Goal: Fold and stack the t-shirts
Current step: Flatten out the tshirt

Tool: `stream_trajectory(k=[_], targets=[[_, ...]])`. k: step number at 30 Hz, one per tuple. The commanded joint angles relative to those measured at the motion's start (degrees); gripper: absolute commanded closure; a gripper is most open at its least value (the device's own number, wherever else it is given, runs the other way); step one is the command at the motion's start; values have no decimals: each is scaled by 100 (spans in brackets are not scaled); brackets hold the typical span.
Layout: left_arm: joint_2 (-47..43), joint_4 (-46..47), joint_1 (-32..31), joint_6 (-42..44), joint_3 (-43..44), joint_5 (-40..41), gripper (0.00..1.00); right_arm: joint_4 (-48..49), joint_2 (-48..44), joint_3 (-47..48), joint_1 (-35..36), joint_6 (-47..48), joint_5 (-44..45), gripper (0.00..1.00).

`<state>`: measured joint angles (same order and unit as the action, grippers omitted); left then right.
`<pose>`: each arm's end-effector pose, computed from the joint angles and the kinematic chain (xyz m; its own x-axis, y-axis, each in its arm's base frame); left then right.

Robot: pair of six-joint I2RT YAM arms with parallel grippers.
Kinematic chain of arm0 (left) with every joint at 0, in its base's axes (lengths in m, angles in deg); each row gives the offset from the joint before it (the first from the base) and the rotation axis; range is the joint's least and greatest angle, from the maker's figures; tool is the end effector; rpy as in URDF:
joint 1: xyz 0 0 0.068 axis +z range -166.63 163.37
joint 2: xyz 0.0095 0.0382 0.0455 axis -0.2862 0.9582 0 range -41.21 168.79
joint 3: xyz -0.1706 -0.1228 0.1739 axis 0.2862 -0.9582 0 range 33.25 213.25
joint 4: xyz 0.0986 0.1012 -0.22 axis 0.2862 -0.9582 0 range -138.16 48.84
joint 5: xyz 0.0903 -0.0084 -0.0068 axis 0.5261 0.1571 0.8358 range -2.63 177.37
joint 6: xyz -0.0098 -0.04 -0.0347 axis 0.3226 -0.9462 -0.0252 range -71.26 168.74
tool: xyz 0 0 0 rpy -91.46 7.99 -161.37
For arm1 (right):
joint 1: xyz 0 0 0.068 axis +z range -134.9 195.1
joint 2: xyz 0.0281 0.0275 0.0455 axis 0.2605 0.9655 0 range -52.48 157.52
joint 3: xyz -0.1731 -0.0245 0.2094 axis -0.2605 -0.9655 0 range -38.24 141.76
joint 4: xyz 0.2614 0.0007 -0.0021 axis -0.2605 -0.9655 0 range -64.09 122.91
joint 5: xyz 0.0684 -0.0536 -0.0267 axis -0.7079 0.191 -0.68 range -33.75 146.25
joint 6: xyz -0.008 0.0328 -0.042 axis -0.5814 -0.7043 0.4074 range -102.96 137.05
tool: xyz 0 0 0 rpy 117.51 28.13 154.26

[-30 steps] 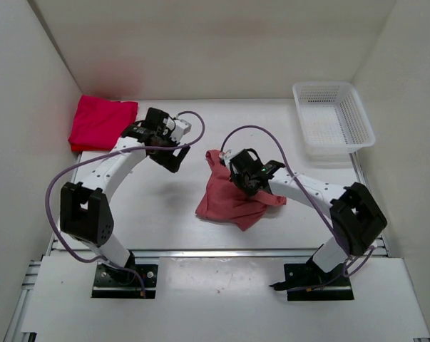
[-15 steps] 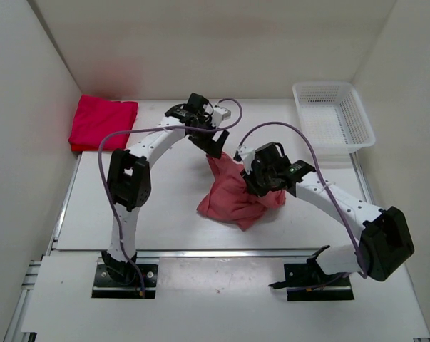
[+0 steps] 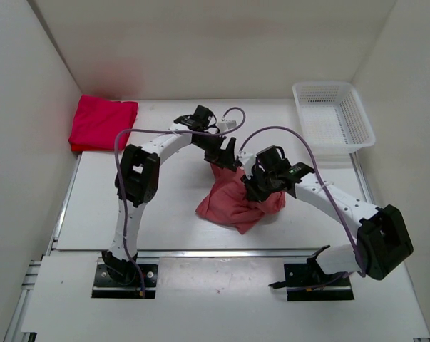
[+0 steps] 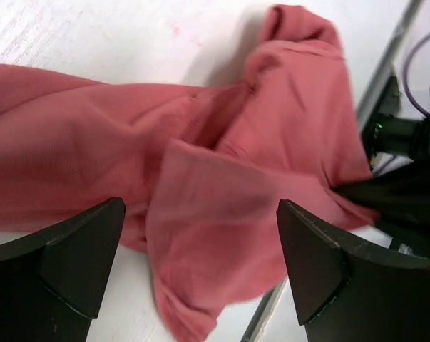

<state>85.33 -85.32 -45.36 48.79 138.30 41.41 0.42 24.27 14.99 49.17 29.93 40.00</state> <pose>0.3980 -0.2474 0.2017 -0.7983 0.4383 -0.4130 0.5948 0.4667 -0.6545 0.2168 0.1586 0.2381 -0.5207 -0.6107 -0.5966 -0.8038 0.5862 0.1015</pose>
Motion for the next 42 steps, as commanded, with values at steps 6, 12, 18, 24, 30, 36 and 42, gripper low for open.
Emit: stream_trajectory(k=[6,12,18,24,30,36,42], targets=[[485,320,-440,-655,630,711,1,33,129,179,30,65,-282,100],[547,408,-432,-718,700,526,2,67,130,178,109,100,-291,100],[389,408,-406,-753,446,35,63,58,138,231,74,100,-282,100],[327,426,-396,-700,357,-89,100,59,218,310,-31,100,-238,100],[494,452,-457,-840,664,113,20,24,148,293,39,197,-212,100],[679,312,-748,-568,780,349,29,-38,95,284,65,267,-221,100],[688,206,-643,-322,666,588,74,23,112,319,39,276,-194,100]])
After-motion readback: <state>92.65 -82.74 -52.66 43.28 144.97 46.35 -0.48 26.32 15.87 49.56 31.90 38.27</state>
